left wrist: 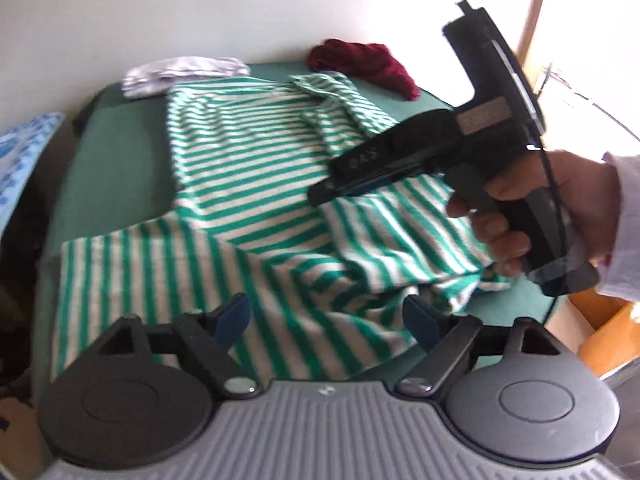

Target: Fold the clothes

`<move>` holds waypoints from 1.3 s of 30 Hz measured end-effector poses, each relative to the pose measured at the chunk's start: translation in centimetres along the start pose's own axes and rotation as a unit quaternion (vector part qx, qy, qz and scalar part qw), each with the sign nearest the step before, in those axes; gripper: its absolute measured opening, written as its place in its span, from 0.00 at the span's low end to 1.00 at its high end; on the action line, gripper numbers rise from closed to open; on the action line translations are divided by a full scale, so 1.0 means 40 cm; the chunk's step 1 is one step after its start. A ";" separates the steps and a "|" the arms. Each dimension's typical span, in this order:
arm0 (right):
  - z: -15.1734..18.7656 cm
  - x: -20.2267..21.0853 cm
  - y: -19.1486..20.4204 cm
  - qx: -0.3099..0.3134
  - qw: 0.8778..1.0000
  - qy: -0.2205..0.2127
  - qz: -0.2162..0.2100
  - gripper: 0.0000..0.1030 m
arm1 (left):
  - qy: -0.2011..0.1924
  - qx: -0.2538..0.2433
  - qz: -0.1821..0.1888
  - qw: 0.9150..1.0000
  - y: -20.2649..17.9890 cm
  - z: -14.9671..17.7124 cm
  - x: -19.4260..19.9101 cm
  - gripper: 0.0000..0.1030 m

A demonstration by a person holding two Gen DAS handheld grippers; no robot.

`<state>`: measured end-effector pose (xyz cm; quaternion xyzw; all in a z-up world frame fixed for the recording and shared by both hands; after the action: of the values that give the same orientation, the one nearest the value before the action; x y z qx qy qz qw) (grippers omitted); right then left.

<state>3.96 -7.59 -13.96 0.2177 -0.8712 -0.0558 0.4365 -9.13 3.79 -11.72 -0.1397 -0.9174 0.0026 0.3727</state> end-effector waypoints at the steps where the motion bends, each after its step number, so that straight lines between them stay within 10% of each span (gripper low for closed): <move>1: -0.006 0.000 0.016 -0.008 1.000 0.004 -0.010 0.44 | -0.003 0.017 -0.022 1.000 0.031 0.008 0.015 0.86; 7: -0.052 -0.090 0.240 0.084 0.991 0.016 -0.107 0.44 | -0.004 0.131 -0.147 0.980 0.205 0.081 0.094 0.94; 16: -0.039 -0.232 0.451 0.180 0.979 0.012 -0.098 0.63 | 0.011 0.181 -0.144 0.973 0.273 0.136 0.112 0.95; 18: -0.025 -0.231 0.464 0.208 0.974 -0.003 -0.089 0.60 | 0.012 0.169 -0.125 0.978 0.264 0.130 0.099 0.89; 21: -0.023 -0.225 0.466 0.225 0.969 -0.012 -0.101 0.24 | 0.018 0.155 -0.100 0.983 0.253 0.126 0.077 0.80; 24: -0.033 -0.223 0.456 0.212 0.971 -0.004 -0.107 0.10 | 0.012 0.142 -0.087 0.986 0.244 0.121 0.064 0.67; 28: -0.058 -0.191 0.421 0.157 0.978 -0.015 -0.137 0.08 | 0.011 0.150 -0.062 0.987 0.244 0.114 0.050 0.05; 39: -0.152 -0.021 0.239 -0.010 0.961 -0.093 -0.261 0.08 | -0.076 0.077 0.031 0.994 0.077 -0.072 0.114 0.01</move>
<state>6.04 1.93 -8.12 0.4265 -0.8205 -0.1969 0.3258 -9.48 7.65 -6.86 -0.1380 -0.9355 0.0954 0.3110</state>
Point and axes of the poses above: each gripper's, at about its wrist camera, not at the fingertips, and x roughly against the way its jaws point, y to its left, z to its underside, the point moved 5 cm from there along -x, roughly the way its jaws point, and after that the axes turned 3 degrees about -z, right-handed, at the moved point
